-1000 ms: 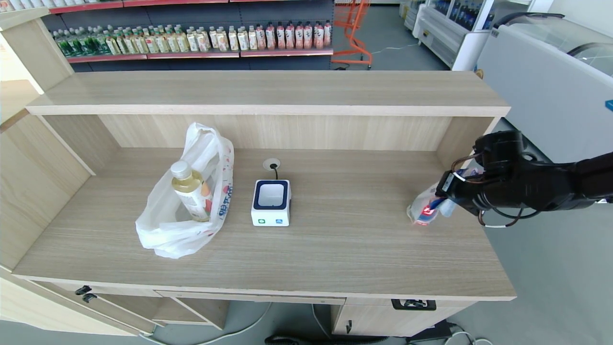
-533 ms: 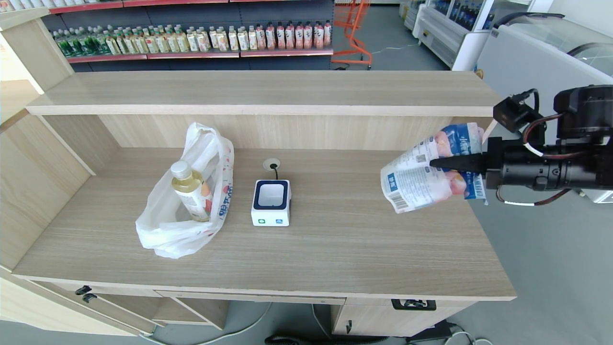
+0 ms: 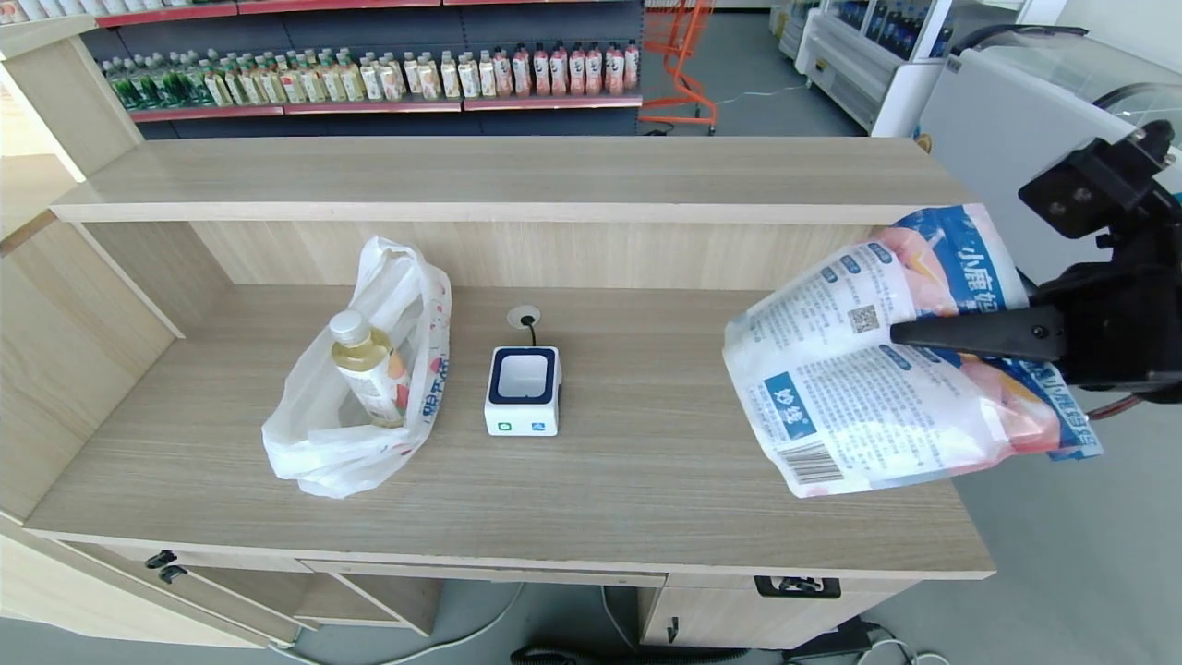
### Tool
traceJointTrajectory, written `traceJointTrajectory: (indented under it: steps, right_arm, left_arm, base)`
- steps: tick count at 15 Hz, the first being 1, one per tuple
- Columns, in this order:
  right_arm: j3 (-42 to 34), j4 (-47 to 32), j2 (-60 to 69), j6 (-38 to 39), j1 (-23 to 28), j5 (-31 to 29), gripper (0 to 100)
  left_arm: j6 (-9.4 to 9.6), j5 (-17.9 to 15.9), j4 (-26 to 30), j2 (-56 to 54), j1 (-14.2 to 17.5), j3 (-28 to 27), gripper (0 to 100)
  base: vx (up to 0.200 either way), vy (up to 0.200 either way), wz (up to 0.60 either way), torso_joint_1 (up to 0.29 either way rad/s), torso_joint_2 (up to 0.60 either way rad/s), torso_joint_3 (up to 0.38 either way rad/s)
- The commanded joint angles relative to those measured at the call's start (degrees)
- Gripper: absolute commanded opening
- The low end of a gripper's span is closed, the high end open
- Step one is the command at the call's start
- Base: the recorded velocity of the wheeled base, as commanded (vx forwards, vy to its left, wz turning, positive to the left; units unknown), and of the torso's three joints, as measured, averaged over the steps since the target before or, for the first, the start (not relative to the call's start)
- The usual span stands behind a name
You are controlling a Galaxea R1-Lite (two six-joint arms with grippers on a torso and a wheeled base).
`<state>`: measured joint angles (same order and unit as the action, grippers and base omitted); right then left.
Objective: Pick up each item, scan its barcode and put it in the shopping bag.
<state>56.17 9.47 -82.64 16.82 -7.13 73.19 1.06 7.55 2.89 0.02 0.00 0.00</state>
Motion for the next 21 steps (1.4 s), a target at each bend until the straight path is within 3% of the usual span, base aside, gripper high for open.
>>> traceJointTrajectory:
  steps: [1,4,21]
  right_arm:
    - [-1.51,-0.16,2.92,1.72,-1.66,0.11,0]
    - [-1.59,1.16,5.47,13.41,-4.82,0.20,0]
    - [-2.65,1.34,5.65,13.59,-9.13,0.02,0]
  left_arm:
    - [-0.01,0.01,0.01,-0.02,0.00,0.00,100]
    - [-0.01,0.01,0.01,-0.02,0.00,0.00,100]
    - [-0.01,0.01,0.01,-0.02,0.00,0.00,100]
  base:
    - [0.000,0.000,0.00,0.000,0.00,0.000]
    - [0.000,0.000,0.00,0.000,0.00,0.000]
    - [0.000,0.000,0.00,0.000,0.00,0.000]
